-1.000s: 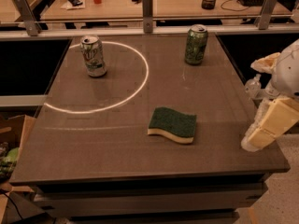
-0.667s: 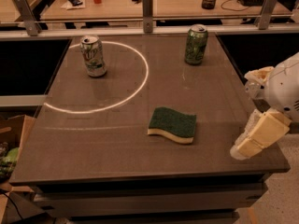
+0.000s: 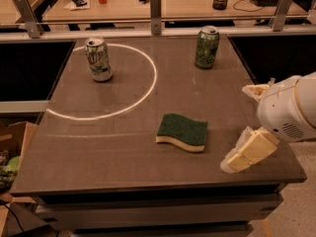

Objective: Move sponge near green can

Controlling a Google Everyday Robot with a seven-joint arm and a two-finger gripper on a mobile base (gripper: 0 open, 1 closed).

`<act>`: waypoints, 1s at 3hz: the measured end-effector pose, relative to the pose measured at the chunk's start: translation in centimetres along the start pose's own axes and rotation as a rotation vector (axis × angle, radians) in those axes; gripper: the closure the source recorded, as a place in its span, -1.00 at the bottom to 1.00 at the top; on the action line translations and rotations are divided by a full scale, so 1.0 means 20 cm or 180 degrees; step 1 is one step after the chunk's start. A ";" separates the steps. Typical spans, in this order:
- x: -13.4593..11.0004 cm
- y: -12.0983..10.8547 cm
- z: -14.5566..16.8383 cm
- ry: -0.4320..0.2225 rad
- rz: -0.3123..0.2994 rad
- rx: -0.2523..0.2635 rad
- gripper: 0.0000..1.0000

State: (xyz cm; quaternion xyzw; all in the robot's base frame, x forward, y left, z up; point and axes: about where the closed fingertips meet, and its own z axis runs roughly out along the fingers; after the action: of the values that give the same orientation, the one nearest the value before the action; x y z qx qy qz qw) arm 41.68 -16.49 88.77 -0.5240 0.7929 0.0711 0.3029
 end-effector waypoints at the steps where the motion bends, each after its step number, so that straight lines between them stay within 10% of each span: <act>1: -0.06 0.02 0.07 -0.0117 0.0139 -0.0038 -1.00; 3: -0.16 0.11 0.31 -0.0319 0.0522 -0.0167 -1.00</act>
Offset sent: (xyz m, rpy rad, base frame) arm 0.0209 0.0680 -0.0425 0.2149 0.0872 -0.1445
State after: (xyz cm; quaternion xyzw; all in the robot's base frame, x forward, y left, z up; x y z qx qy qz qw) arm 43.07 -10.43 85.14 -0.4608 0.8148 0.1425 0.3216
